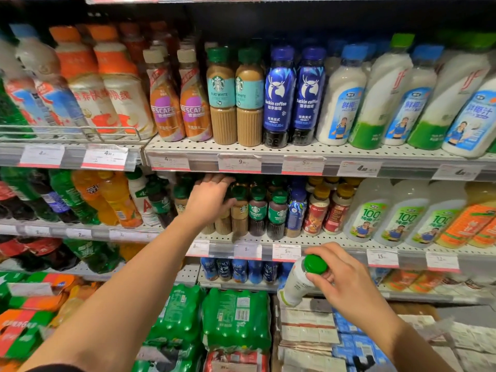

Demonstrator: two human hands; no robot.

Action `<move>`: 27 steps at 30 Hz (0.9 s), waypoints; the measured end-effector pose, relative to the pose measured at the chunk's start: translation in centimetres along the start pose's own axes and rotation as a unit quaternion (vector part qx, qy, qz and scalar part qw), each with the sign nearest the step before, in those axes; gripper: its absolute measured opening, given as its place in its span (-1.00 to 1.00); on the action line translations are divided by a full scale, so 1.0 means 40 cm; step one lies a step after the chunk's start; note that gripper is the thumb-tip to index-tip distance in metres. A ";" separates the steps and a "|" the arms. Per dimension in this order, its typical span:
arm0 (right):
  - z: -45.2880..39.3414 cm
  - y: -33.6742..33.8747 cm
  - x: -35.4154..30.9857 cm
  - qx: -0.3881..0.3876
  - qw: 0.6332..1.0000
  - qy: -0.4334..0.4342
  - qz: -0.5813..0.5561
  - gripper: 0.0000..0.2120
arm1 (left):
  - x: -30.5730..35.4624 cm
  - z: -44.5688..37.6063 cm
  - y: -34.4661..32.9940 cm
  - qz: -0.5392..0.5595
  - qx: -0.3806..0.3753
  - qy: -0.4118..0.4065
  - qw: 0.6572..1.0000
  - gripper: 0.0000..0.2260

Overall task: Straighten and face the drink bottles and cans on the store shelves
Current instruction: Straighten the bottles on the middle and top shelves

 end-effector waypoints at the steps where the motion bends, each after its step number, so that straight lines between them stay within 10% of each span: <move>1: 0.000 0.001 0.000 0.001 1.000 -0.001 0.002 -0.64 | 0.029 -0.012 -0.008 0.001 -0.009 -0.010 1.000 -0.46; 11: 0.036 0.066 0.016 0.028 0.999 -0.016 -0.015 -0.66 | 0.092 -0.038 -0.033 -0.056 -0.035 -0.037 0.997 -0.53; 21: 0.070 0.257 0.107 0.134 0.991 -0.022 -0.009 -0.64 | 0.519 0.016 0.077 -0.047 0.162 -0.348 0.922 -0.60; 27: 0.080 0.390 0.168 0.176 0.984 -0.022 -0.004 -0.66 | 0.632 -0.074 0.084 -0.113 0.097 -0.275 0.950 -0.32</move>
Point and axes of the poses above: each hand's wrist, its own z-axis away from the middle knuckle, its own y-axis out of the back of the hand, x = y × z, the point moved 5 cm from there along -z, towards the middle knuckle, and after that the axes turned 8 degrees about -y, right-handed, at the moved point
